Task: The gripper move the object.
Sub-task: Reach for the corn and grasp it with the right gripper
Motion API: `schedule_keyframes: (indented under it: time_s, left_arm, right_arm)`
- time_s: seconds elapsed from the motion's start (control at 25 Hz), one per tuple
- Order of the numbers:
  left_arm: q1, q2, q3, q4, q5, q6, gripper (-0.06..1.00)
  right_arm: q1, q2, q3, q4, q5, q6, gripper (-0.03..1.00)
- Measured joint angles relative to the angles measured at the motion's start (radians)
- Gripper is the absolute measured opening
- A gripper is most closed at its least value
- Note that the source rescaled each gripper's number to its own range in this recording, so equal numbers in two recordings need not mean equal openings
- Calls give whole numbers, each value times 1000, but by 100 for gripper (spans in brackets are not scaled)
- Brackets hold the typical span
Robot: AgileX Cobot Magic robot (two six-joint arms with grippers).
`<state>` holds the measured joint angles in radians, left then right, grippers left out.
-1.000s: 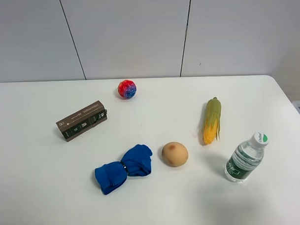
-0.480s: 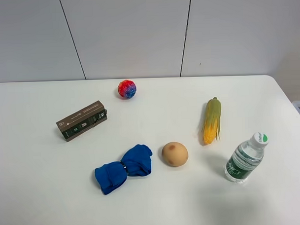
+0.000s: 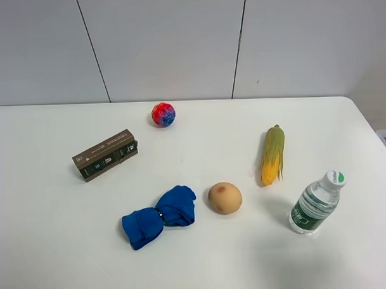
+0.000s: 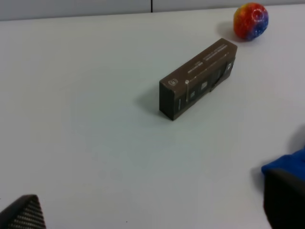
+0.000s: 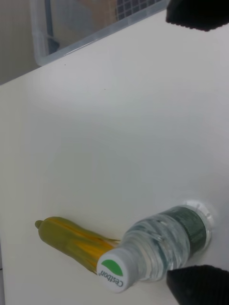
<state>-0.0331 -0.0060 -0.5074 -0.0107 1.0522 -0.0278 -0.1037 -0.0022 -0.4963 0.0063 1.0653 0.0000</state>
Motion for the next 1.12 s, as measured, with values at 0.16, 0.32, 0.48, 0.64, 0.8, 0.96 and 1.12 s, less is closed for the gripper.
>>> schedule_keyframes:
  time_s: [0.16,0.32,0.48,0.64,0.8,0.96,1.12]
  left_arm:
    - [0,0,0,0,0,0,100]
    - [0,0,0,0,0,0,100]
    - [0,0,0,0,0,0,100]
    - [0,0,0,0,0,0,100]
    - [0,0,0,0,0,0,100]
    - [0,0,0,0,0,0,100]
    - [0,0,0,0,0,0,100]
  right_arm:
    - [0,0,0,0,0,0,100]
    - [0,0,-16,0,3,36,100]
    - [0,78,-149,0,14,48,100]
    - [0,263,-345,0,61,55,100]
    - [0,477,-553,0,126,89,100]
    - [0,688,-747,0,147,100,100]
    - [0,882,-892,0,148,121,100]
